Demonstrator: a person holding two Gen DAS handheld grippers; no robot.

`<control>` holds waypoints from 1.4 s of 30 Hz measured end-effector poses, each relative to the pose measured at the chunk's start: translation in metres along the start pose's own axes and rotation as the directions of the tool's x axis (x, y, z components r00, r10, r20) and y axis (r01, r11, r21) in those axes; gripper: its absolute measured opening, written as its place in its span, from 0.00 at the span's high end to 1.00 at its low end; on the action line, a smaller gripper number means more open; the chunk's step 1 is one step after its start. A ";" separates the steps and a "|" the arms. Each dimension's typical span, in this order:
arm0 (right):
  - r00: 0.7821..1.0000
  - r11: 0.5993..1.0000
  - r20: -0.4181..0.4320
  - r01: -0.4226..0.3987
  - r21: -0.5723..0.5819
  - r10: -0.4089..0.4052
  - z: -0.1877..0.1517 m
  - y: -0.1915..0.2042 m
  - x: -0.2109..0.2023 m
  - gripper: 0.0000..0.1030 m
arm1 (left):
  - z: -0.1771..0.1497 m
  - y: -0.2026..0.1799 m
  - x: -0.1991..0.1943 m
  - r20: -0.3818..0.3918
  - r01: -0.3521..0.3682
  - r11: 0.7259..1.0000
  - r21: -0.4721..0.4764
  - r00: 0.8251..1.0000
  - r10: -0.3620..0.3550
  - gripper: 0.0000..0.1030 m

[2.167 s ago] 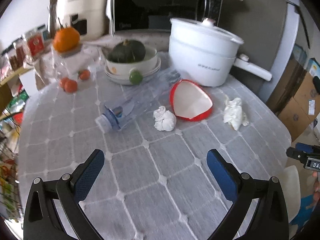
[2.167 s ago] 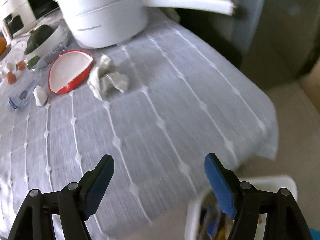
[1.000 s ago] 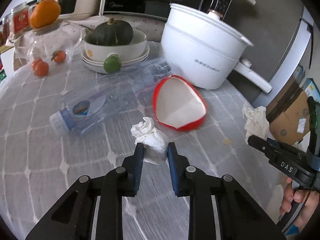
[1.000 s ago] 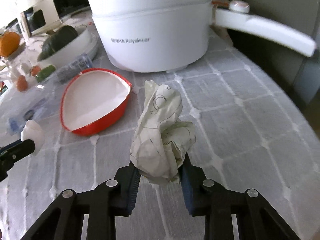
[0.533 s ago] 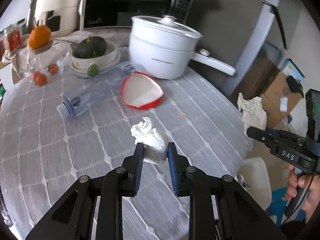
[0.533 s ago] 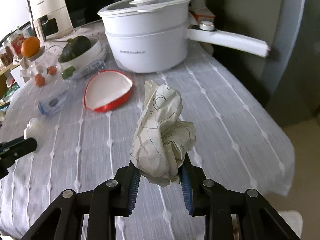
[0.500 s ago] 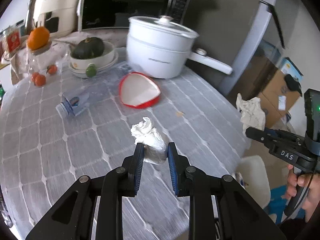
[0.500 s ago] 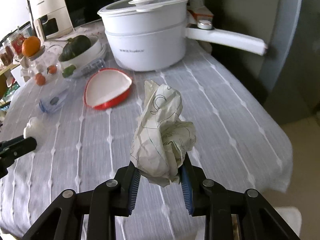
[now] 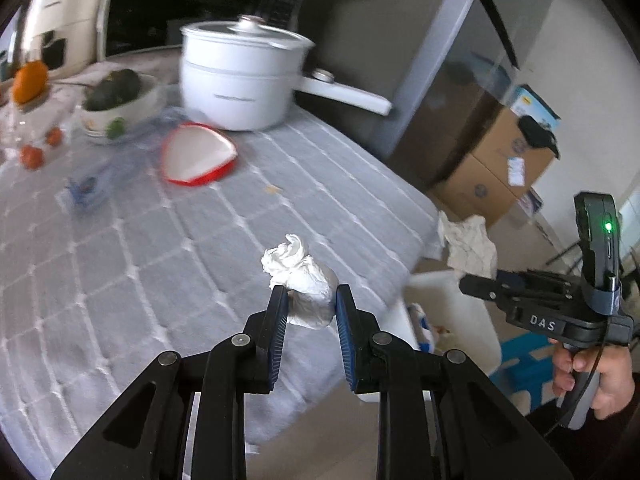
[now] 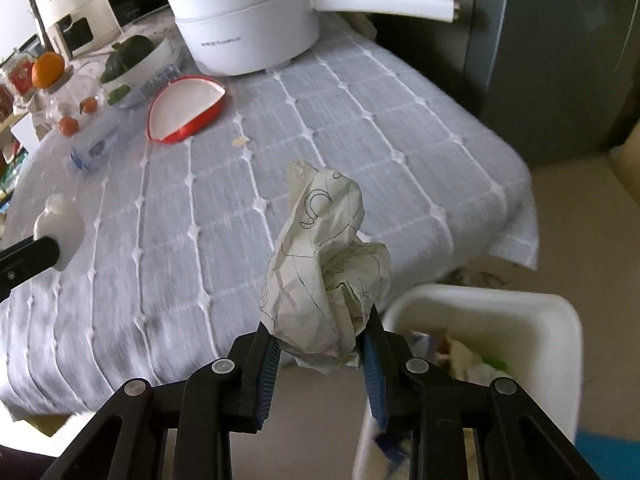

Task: Collect trash
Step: 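Carry the tissue and crumpled paper to the white bin and release both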

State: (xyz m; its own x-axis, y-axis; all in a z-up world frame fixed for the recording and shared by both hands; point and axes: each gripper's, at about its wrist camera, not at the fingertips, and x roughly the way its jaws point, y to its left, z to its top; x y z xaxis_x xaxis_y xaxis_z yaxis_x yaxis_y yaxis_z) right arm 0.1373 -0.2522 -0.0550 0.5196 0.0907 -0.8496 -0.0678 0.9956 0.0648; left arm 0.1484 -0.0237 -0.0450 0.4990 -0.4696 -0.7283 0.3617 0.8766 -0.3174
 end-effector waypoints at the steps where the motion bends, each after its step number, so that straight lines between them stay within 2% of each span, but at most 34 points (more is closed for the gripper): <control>1: 1.000 1.000 0.002 0.010 -0.003 -0.010 -0.002 -0.004 -0.003 0.67 | -0.001 -0.006 0.004 -0.008 0.012 1.000 0.008 1.000 -0.012 0.75; 11: 0.995 0.993 -0.059 0.086 0.076 -0.081 -0.027 -0.063 -0.011 0.66 | -0.008 -0.079 0.047 -0.086 0.125 0.987 0.105 0.989 -0.116 0.75; 18: 0.980 0.978 -0.140 0.161 0.135 -0.142 -0.049 -0.113 -0.010 0.65 | -0.017 -0.121 0.069 -0.126 0.173 0.968 0.184 0.980 -0.151 0.75; 22: 0.973 0.969 -0.172 0.184 0.167 -0.156 -0.059 -0.134 -0.011 0.58 | -0.022 -0.136 0.081 -0.149 0.191 0.961 0.202 0.975 -0.162 0.75; 24: 0.971 0.963 -0.182 0.192 0.187 -0.158 -0.063 -0.142 -0.013 0.50 | -0.024 -0.144 0.086 -0.158 0.201 0.957 0.210 0.973 -0.170 0.75; 27: 0.973 0.959 -0.179 0.181 0.216 -0.144 -0.067 -0.152 -0.019 0.39 | -0.027 -0.158 0.095 -0.171 0.219 0.949 0.227 0.968 -0.183 0.74; 33: 0.974 0.953 -0.164 0.193 0.233 -0.157 -0.072 -0.166 -0.029 0.37 | -0.036 -0.190 0.119 -0.205 0.245 0.933 0.265 0.959 -0.194 0.74; 39: 0.974 0.944 -0.152 0.203 0.260 -0.167 -0.075 -0.183 -0.038 0.36 | -0.045 -0.214 0.139 -0.223 0.243 0.913 0.327 0.959 -0.175 0.74; 42: 0.974 0.939 -0.147 0.209 0.273 -0.174 -0.076 -0.190 -0.042 0.36 | -0.047 -0.218 0.145 -0.217 0.231 0.907 0.352 0.963 -0.161 0.70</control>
State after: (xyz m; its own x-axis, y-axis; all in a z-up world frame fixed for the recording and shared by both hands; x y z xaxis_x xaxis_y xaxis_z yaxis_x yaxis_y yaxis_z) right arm 0.0641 -0.4470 -0.0717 0.3922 -0.0885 -0.9156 0.2776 0.9603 0.0261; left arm 0.1047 -0.2778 -0.1097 0.2511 -0.5706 -0.7819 0.7206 0.6495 -0.2425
